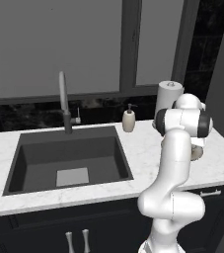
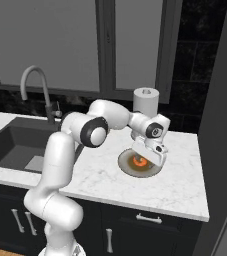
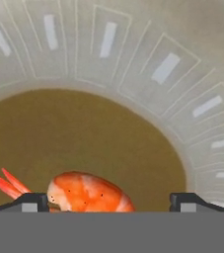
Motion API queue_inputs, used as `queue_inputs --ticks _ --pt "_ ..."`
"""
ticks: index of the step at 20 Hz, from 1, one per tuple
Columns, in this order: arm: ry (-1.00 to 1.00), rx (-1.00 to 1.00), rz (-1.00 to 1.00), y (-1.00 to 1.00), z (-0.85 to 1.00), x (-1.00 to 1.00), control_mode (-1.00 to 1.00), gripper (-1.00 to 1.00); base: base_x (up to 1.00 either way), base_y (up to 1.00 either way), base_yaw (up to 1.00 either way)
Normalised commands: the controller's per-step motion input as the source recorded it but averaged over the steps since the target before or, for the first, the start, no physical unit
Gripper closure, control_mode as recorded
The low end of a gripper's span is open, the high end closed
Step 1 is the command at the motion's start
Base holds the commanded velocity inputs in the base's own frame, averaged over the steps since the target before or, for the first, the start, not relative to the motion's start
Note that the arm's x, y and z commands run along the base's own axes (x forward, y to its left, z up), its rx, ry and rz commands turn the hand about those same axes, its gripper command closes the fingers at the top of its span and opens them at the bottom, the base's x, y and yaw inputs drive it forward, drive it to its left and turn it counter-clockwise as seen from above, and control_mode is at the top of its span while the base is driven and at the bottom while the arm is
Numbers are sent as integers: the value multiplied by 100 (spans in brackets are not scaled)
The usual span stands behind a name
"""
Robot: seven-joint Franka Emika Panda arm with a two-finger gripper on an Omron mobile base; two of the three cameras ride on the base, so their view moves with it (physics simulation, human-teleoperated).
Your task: Pick up the knife from the drawer and place it on the cutting board. Then place the meat from the plate to the cutting board.
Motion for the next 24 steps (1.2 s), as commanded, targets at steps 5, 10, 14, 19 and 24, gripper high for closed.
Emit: queue_inputs --ticks 5,10,14,19,24 --pt "0 0 0 0 -43 0 -100 -100 0 0 0" --pt "0 0 0 13 -64 -2 -100 100 0 0 0" --pt "0 0 0 14 -26 -3 -100 100 0 0 0" --pt "0 0 0 13 -2 0 -100 100 0 0 0" --pt "0 1 0 4 17 -7 -100 100 0 0 0"
